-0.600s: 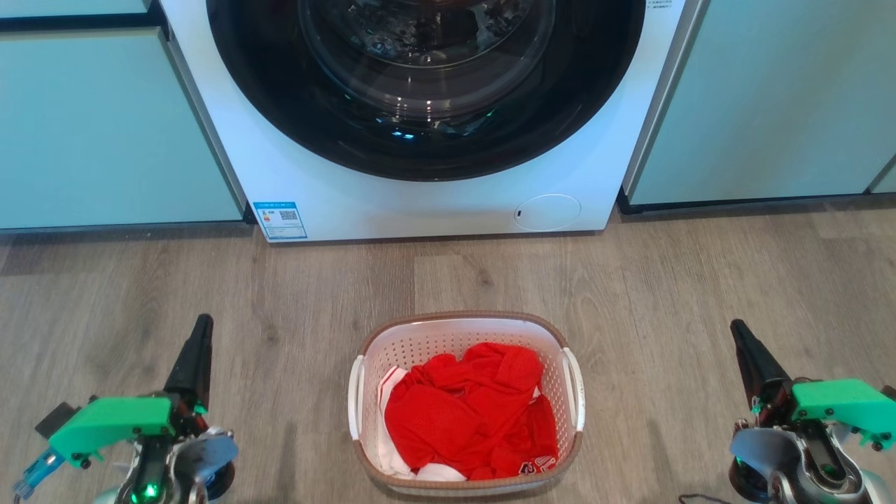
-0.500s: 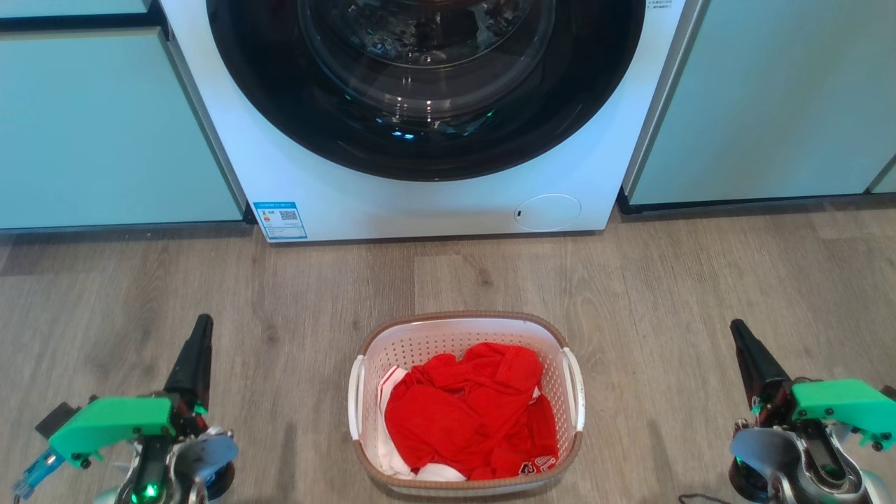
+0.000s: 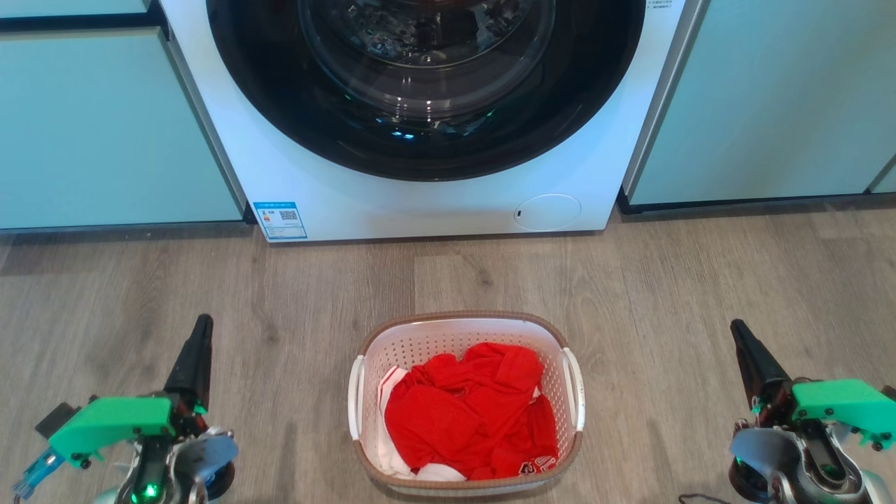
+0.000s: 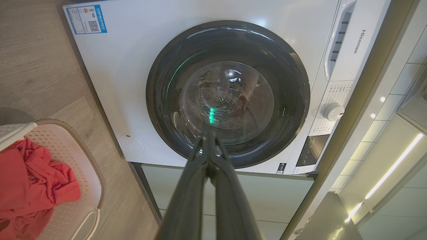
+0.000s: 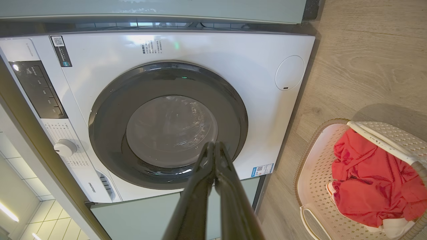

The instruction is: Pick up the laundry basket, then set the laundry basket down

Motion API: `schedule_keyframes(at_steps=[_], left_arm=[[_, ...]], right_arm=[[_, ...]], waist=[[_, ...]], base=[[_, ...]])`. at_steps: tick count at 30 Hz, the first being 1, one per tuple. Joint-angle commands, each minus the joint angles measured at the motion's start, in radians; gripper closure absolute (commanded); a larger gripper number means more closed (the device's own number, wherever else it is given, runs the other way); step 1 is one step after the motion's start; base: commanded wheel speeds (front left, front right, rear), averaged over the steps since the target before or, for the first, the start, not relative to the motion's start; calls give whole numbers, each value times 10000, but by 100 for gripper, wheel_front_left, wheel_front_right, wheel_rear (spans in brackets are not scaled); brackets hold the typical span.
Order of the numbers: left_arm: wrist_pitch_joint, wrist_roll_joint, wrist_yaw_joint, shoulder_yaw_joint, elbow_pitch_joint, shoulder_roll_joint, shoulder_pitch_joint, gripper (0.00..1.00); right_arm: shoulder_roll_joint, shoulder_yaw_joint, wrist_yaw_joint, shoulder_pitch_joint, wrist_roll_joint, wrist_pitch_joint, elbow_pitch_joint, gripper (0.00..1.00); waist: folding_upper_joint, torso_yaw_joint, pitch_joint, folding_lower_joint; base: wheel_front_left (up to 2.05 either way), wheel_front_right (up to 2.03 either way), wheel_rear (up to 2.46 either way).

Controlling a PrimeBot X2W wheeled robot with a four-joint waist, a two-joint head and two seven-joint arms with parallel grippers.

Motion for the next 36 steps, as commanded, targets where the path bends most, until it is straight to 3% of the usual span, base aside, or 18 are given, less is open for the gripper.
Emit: schedule_keyframes(at_steps=[1, 36], left_arm=[[69, 87, -69, 359, -295, 64, -578, 100], [69, 87, -69, 359, -295, 64, -578, 100]], right_arm=[[-75, 177, 71, -484, -92, 73, -309, 100], [-75, 177, 71, -484, -92, 73, -309, 100]], waist=[[0, 0, 0, 0], [0, 0, 0, 0]], base=[[0, 0, 0], [0, 0, 0]])
